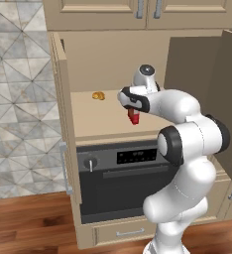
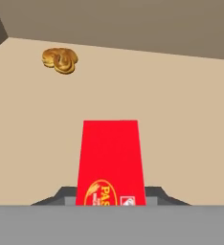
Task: Pick the boxed food and bar from the counter and place them in the cabinets closest to them.
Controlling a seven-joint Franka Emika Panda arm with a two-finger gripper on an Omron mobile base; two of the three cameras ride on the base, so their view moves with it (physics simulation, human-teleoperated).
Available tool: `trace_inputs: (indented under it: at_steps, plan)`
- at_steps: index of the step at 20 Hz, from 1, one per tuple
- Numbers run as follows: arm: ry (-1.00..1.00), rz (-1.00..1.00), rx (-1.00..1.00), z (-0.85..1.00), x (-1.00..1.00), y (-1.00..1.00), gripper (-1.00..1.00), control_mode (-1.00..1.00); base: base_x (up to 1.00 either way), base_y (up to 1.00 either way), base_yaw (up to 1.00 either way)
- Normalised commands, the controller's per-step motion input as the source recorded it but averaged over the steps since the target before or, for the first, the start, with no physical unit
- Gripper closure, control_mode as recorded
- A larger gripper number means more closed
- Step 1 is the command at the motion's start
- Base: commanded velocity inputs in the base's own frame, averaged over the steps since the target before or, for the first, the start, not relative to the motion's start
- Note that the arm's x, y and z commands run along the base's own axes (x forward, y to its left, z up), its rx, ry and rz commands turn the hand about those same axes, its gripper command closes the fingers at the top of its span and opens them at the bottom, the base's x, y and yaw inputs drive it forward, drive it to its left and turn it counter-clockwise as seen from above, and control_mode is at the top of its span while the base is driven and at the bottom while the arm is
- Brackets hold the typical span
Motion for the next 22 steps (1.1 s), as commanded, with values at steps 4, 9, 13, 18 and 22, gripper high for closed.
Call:
trace_inputs:
  at_steps: [4, 9, 13, 18, 22]
  plan:
    - [0.00, 0.00, 0.00, 0.00, 0.00, 0.00, 1.00, -1.00, 0.00, 0.00, 0.00]
    - [0.00, 0.00, 0.00, 0.00, 0.00, 0.00, -1.00, -1.00, 0.00, 0.00, 0.00]
    - [0.00, 0.00, 0.00, 0.00, 0.00, 0.00, -1.00, -1.00, 0.00, 0.00, 0.00]
    - [0.00, 0.00, 0.00, 0.00, 0.00, -0.01, -1.00, -1.00, 0.00, 0.00, 0.00]
    - [0.00, 0.00, 0.00, 0.00, 0.00, -0.06, -1.00, -1.00, 0.00, 0.00, 0.00]
